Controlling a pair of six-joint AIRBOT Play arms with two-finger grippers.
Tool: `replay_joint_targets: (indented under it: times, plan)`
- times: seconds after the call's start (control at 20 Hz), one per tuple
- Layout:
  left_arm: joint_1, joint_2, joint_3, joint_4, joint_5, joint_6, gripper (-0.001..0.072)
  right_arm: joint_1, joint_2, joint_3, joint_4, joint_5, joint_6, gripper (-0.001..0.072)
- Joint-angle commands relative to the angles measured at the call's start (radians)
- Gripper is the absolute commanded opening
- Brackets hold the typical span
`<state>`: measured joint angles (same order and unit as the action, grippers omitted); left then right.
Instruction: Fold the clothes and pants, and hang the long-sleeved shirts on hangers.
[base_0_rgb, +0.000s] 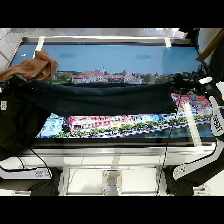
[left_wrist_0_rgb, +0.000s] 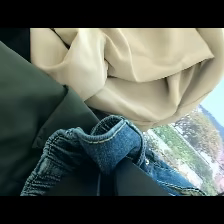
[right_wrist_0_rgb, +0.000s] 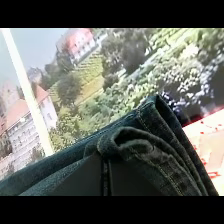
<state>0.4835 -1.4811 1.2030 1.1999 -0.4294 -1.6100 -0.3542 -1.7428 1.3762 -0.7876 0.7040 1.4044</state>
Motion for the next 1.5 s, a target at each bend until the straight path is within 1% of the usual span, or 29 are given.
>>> replay_joint_targets:
  times: [0.0, 0.15, 0.25, 0.3, 0.35, 0.4, 0.45, 0.5, 0.55, 0.7, 0.75, 0.8, 0.85, 0.9, 0.95, 1.0, 1.05, 1.15, 1.2, 1.25, 1.3, 1.35, 1.4, 1.45]
  plan:
    - [-0.008, -0.035, 0.002, 0.005, 0.041, -0.022, 0.0037, 0.003, -0.021, 0.005, -0.014, -0.039, 0.090, 0.0019]
    - [-0.010, -0.035, 0.002, 0.004, 0.104, -0.063, 0.0037, 0.008, -0.021, 0.005, -0.012, -0.075, 0.113, 0.0020]
    - [-0.024, -0.035, 0.002, 0.005, 0.104, -0.060, 0.0038, 0.012, -0.021, 0.005, -0.013, -0.066, 0.106, 0.0022]
    - [-0.027, -0.033, 0.003, 0.004, 0.104, -0.059, 0.0039, 0.012, -0.018, 0.005, -0.013, -0.048, 0.094, 0.0067]
    - [-0.027, -0.026, 0.006, 0.005, 0.102, -0.058, 0.0043, 0.004, -0.012, 0.008, -0.023, -0.020, 0.094, 0.0199]
    - [-0.021, -0.010, 0.016, 0.005, 0.099, -0.058, 0.0111, -0.010, -0.005, 0.025, -0.054, 0.029, 0.094, 0.0328]
    - [-0.013, 0.013, 0.029, 0.005, 0.094, -0.049, 0.0269, -0.029, 0.002, 0.050, -0.087, 0.090, 0.094, 0.0350]
    - [-0.005, 0.049, 0.046, 0.005, 0.087, -0.009, 0.0460, -0.050, 0.009, 0.079, -0.117, 0.161, 0.094, 0.0350]
    - [0.000, 0.088, 0.059, 0.005, 0.085, 0.021, 0.0537, -0.074, 0.018, 0.112, -0.150, 0.241, 0.094, 0.0350]
    - [-0.012, 0.237, 0.072, 0.004, 0.071, 0.053, 0.0544, -0.127, 0.050, 0.184, -0.249, 0.457, 0.089, 0.0350]
    - [-0.031, 0.287, 0.072, 0.004, 0.023, 0.079, 0.0544, -0.135, 0.063, 0.191, -0.282, 0.521, 0.064, 0.0350]
    - [-0.060, 0.330, 0.072, 0.004, -0.050, 0.120, 0.0544, -0.137, 0.071, 0.191, -0.308, 0.570, 0.044, 0.0350]
    - [-0.099, 0.365, 0.072, 0.004, -0.135, 0.182, 0.0544, -0.138, 0.074, 0.191, -0.330, 0.612, 0.040, 0.0351]
    - [-0.152, 0.393, 0.072, 0.004, -0.235, 0.257, 0.0544, -0.138, 0.071, 0.191, -0.341, 0.637, 0.040, 0.0351]
    - [-0.215, 0.410, 0.072, 0.004, -0.327, 0.309, 0.0544, -0.138, 0.066, 0.191, -0.338, 0.644, 0.041, 0.0352]
    - [-0.280, 0.414, 0.072, 0.004, -0.385, 0.334, 0.0544, -0.138, 0.058, 0.191, -0.326, 0.644, 0.040, 0.0361]
    - [-0.355, 0.409, 0.072, 0.004, -0.410, 0.346, 0.0543, -0.138, 0.046, 0.191, -0.307, 0.646, 0.008, 0.0416]
    - [-0.503, 0.381, 0.072, 0.005, -0.374, 0.347, 0.0542, -0.138, 0.016, 0.191, -0.284, 0.648, -0.060, 0.0418]
    - [-0.570, 0.360, 0.072, 0.004, -0.340, 0.347, 0.0540, -0.138, -0.004, 0.191, -0.285, 0.647, -0.077, 0.0480]
    - [-0.642, 0.329, 0.072, 0.005, -0.302, 0.347, 0.0538, -0.144, -0.024, 0.191, -0.282, 0.647, -0.099, 0.0517]
    - [-0.705, 0.296, 0.072, 0.004, -0.269, 0.346, 0.0537, -0.152, -0.048, 0.191, -0.275, 0.648, -0.115, 0.0517]
    - [-0.766, 0.256, 0.072, 0.005, -0.231, 0.347, 0.0494, -0.167, -0.077, 0.191, -0.240, 0.651, -0.141, 0.0517]
    - [-0.817, 0.217, 0.072, 0.005, -0.197, 0.347, 0.0473, -0.188, -0.107, 0.192, -0.176, 0.667, -0.174, 0.0516]
    - [-0.863, 0.173, 0.073, 0.005, -0.156, 0.347, 0.0473, -0.208, -0.132, 0.193, -0.113, 0.677, -0.200, 0.0516]
